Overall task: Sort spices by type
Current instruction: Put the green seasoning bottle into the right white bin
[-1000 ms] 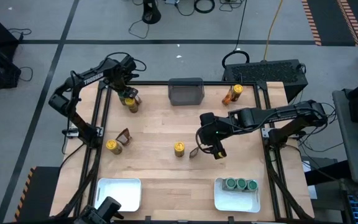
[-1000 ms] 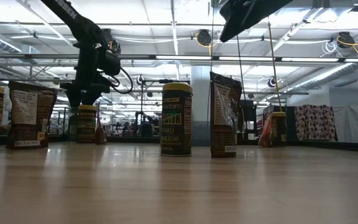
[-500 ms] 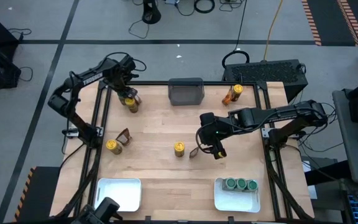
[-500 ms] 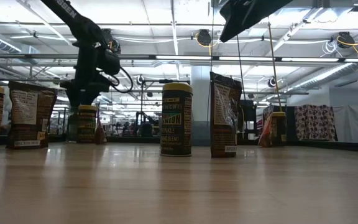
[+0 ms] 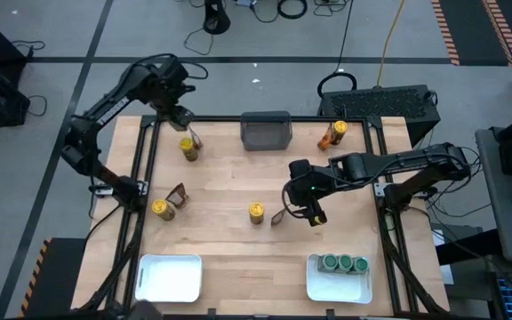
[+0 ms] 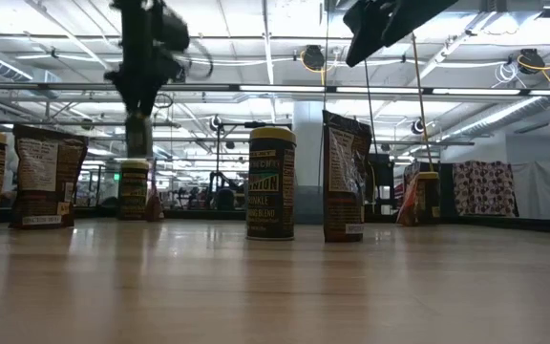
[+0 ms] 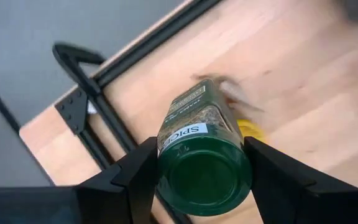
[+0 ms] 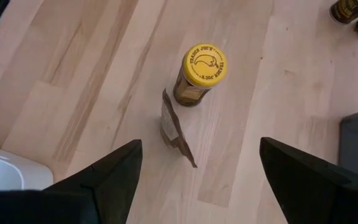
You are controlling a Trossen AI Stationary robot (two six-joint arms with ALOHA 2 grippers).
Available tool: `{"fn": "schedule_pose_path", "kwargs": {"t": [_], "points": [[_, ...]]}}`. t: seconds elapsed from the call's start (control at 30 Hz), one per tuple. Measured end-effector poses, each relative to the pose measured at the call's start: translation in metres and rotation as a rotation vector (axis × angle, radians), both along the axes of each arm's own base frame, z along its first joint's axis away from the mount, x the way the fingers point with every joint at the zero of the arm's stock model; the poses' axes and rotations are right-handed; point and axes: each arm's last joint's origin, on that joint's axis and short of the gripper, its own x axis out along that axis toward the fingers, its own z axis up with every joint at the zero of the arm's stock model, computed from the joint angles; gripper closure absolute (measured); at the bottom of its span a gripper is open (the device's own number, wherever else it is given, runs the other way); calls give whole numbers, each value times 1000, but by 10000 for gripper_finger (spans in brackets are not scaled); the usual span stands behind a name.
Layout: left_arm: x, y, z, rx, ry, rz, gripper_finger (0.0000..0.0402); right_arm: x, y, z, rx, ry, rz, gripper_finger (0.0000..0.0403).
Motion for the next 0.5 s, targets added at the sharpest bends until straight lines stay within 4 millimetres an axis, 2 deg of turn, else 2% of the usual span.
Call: {"fn": "schedule_pose_path", "kwargs": {"t": [0.13,0.23,0.5], "points": [[16,-26,31,25,-65,-52,190,-10,-4,11,10,-31,-21,94],[33,-49,47,34,-127,-123,190,-20,-7,21,26,-61,-48,94],[82,-123,54,-78,-294,-440,190,-52,-10,46,76,-141,-105,94]]}}
